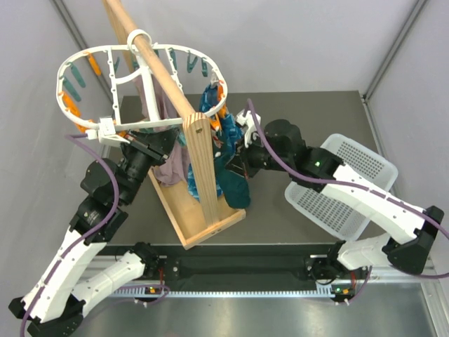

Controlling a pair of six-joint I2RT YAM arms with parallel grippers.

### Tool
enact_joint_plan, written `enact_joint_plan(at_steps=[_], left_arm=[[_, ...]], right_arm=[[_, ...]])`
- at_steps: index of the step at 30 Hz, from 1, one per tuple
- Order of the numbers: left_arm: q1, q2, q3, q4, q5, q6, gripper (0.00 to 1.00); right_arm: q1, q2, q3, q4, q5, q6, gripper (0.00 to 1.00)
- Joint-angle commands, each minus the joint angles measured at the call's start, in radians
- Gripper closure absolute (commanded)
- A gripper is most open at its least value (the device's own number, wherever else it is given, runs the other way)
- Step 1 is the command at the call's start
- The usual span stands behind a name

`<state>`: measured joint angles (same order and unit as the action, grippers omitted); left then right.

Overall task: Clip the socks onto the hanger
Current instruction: Clamp the sock onto the hanger.

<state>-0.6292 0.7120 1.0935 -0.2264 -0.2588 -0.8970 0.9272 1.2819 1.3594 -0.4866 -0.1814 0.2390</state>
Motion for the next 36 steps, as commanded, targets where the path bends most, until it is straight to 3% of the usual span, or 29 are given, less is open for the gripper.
enact_joint_plan(at_steps=[1, 36], left_arm=[[-0.001, 0.01, -0.003, 0.012, 0.023, -0.02, 1.0], [-0.003, 0.024, -0.004, 0.012, 0.036, -0.005, 1.0]], right_arm=[[0.016, 0.029, 0.105, 0.086, -0.047, 0.037, 1.0], [0.081, 0.234, 0.383, 0.065, -0.093, 0.04, 1.0]])
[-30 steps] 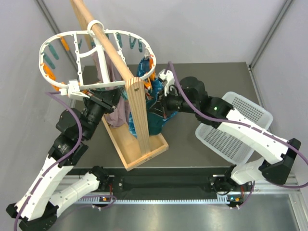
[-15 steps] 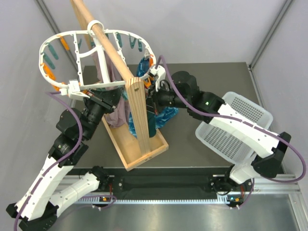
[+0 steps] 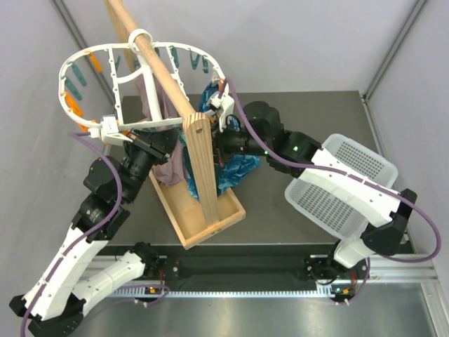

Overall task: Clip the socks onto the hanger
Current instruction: Clamp the sock onto the hanger.

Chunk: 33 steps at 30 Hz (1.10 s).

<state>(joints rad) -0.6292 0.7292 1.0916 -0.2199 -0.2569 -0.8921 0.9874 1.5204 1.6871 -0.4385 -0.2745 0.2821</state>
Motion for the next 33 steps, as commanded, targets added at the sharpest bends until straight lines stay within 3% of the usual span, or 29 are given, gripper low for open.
enact_joint_plan(at_steps=[1, 33], left_arm=[[-0.003, 0.007, -0.002, 0.004, 0.038, -0.011, 1.0], [-0.003, 0.013, -0.009, 0.004, 0.053, -0.027, 1.0]], right_arm=[[0.02, -0.008, 0.054, 0.018, 0.0, -0.003, 1.0], [0.03, -0.052, 0.066, 0.095, -0.002, 0.015, 1.0]])
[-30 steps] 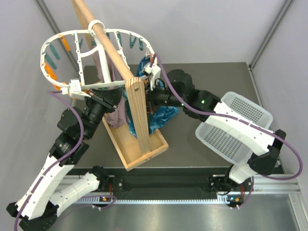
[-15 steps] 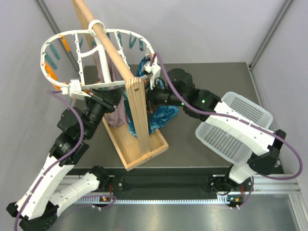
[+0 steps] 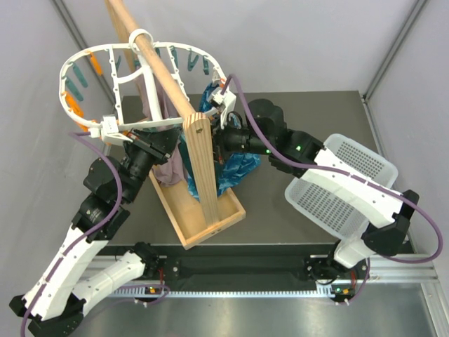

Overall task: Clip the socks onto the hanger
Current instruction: Clamp the sock onto the hanger.

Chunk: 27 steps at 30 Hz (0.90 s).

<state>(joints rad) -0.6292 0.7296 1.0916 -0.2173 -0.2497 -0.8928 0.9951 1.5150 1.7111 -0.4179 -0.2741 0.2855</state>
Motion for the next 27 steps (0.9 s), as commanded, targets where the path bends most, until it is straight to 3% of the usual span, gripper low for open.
enact_joint_plan(at_steps=[1, 13, 14, 15, 18, 21, 27], left_arm=[[-0.001, 0.011, -0.01, 0.002, 0.047, -0.028, 1.0], [-0.003, -0.006, -0.024, -0.005, 0.044, -0.035, 1.0], [-0.003, -0.007, -0.024, -0.004, 0.044, -0.037, 0.96], [-0.003, -0.013, -0.025, -0.004, 0.044, -0.037, 0.82], [-0.003, -0.021, -0.022, -0.007, 0.05, -0.029, 0.6], [-0.003, -0.033, -0.018, -0.027, 0.052, -0.015, 0.44], [-0.003, -0.061, -0.018, -0.07, 0.066, 0.003, 0.33]], right_arm=[[0.022, -0.047, 0.042, 0.077, -0.001, 0.014, 1.0], [0.022, -0.032, 0.044, 0.114, -0.013, 0.03, 1.0], [0.023, -0.032, 0.045, 0.116, -0.013, 0.03, 1.0], [0.022, -0.032, 0.045, 0.116, -0.01, 0.03, 1.0], [0.022, -0.035, 0.039, 0.12, -0.002, 0.03, 1.0], [0.022, -0.042, 0.013, 0.145, 0.021, 0.04, 1.0], [0.023, -0.035, -0.042, 0.218, 0.045, 0.075, 1.0]])
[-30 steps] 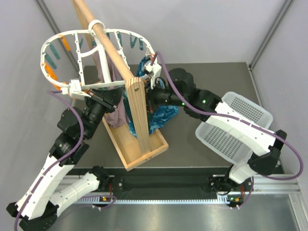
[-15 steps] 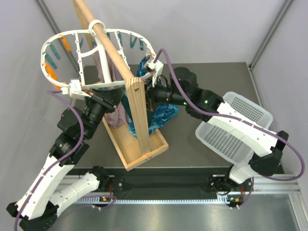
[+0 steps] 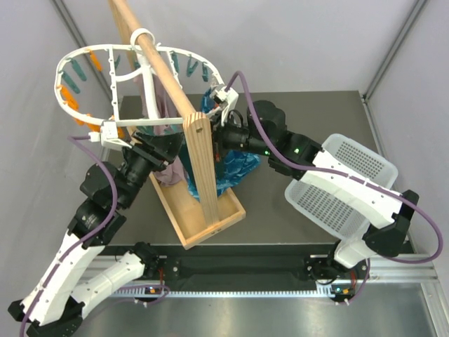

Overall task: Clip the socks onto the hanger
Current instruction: Clamp the sock onto the hanger.

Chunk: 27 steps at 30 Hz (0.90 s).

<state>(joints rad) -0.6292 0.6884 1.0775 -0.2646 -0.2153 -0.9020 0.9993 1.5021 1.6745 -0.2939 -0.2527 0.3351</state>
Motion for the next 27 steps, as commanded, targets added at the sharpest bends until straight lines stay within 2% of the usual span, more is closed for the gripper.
enact_joint_plan(at_steps=[1, 9, 18, 27], left_arm=[[-0.003, -0.026, -0.004, -0.027, 0.036, 0.017, 0.3], [-0.003, -0.108, 0.005, -0.113, 0.103, 0.023, 0.22], [-0.003, -0.283, -0.025, -0.334, 0.175, -0.034, 0.24], [-0.003, -0.431, -0.047, -0.492, 0.096, -0.075, 0.25]], right_arm=[[0.019, -0.016, -0.001, 0.095, 0.033, 0.024, 0.99], [0.019, -0.023, 0.002, 0.062, 0.208, -0.002, 0.99], [0.001, -0.013, 0.022, 0.024, 0.378, -0.013, 0.96], [-0.142, 0.075, 0.089, -0.03, 0.388, 0.061, 0.94]])
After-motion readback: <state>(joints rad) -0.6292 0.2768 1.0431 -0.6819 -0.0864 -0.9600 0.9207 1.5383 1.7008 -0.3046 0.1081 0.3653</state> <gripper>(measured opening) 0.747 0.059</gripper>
